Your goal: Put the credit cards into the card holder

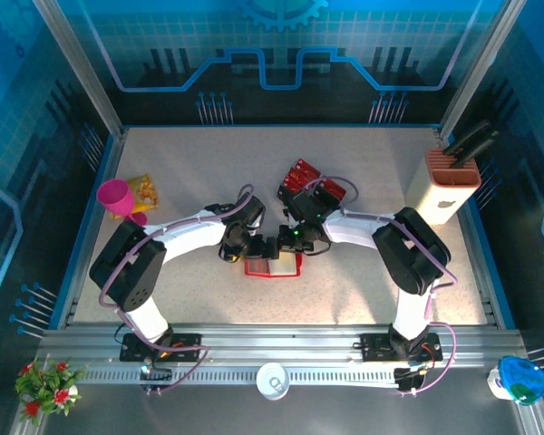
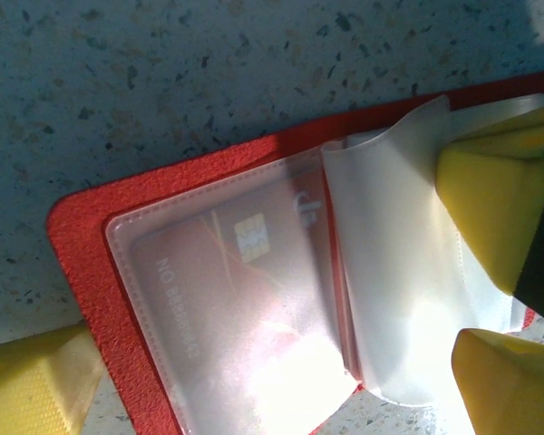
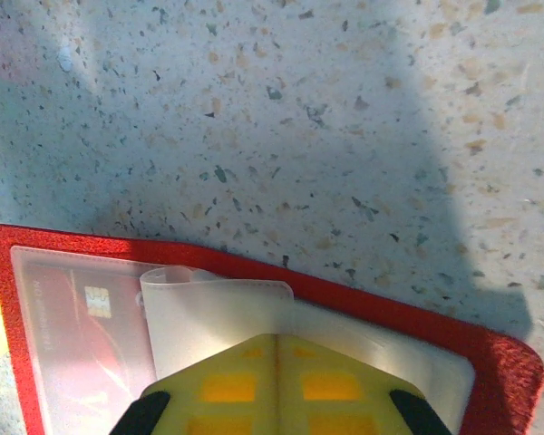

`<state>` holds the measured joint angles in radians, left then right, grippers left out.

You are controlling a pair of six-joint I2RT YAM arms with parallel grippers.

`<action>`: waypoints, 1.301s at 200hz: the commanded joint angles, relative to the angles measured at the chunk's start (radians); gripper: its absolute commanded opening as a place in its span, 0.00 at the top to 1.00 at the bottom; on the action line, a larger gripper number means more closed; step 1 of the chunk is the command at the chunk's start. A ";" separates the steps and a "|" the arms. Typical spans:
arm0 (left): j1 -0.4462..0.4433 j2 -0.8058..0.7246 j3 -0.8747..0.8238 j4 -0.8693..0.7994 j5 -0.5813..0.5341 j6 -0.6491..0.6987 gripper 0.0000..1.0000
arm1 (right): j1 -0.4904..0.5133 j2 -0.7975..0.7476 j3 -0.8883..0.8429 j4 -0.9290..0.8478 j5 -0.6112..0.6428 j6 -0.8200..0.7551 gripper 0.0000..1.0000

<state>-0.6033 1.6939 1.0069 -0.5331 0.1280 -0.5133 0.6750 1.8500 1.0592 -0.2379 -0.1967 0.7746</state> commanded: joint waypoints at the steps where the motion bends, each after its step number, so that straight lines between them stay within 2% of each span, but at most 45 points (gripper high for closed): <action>1: -0.011 0.025 -0.029 0.013 -0.008 0.033 0.01 | 0.017 0.049 -0.014 -0.025 -0.017 0.024 0.98; 90: -0.018 0.074 -0.074 0.036 -0.037 0.057 0.01 | -0.003 -0.021 -0.015 -0.007 -0.046 0.063 0.97; 103: -0.017 0.081 -0.077 0.036 -0.036 0.062 0.03 | -0.013 -0.046 -0.014 -0.013 -0.042 0.066 0.94; 124: -0.018 0.087 -0.082 0.041 -0.028 0.067 0.07 | -0.024 -0.081 -0.019 -0.031 -0.027 0.066 0.81; 136: -0.017 0.090 -0.085 0.044 -0.026 0.066 0.07 | -0.029 -0.098 -0.026 -0.039 -0.021 0.066 0.79; 177: -0.017 0.062 -0.069 0.024 -0.030 0.063 0.02 | -0.032 -0.149 -0.062 -0.091 0.029 0.038 0.82; 222: -0.015 -0.059 0.024 -0.062 -0.062 0.069 0.01 | -0.031 -0.192 -0.097 -0.112 0.058 0.030 0.88; 260: -0.017 -0.110 0.082 -0.057 0.018 0.048 0.01 | -0.031 -0.191 -0.105 -0.101 0.053 0.035 0.91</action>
<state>-0.6182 1.6356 1.0367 -0.5724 0.0902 -0.4683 0.6514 1.6791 0.9665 -0.3233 -0.1574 0.8150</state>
